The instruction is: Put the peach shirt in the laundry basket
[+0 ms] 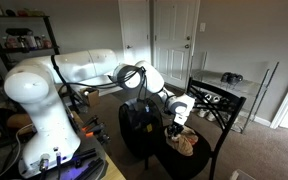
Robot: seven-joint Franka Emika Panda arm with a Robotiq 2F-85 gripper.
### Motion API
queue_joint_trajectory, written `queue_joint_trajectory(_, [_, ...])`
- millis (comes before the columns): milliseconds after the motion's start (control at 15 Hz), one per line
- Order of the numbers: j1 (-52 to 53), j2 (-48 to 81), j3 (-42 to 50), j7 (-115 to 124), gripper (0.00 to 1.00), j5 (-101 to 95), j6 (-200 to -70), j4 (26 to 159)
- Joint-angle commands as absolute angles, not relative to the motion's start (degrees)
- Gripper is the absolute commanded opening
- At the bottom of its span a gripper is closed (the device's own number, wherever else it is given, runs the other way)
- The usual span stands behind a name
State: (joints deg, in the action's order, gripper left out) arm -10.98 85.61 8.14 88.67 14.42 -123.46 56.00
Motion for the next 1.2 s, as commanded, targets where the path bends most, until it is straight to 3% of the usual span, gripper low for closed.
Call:
queue_joint_trajectory(0, [-11.6, 85.6, 7.2, 89.0, 0.13, 13.9, -123.9, 56.4])
queue_joint_trajectory(200, [-11.6, 85.6, 7.1, 88.9, 0.01, 14.0, -124.3, 56.5])
queue_joint_trajectory(867, [-11.5, 85.5, 6.8, 85.9, 0.0, 13.3, -126.9, 53.1])
queue_joint_trajectory(1133, [-9.9, 80.7, 6.9, 81.5, 0.0, 14.0, -134.7, 57.8])
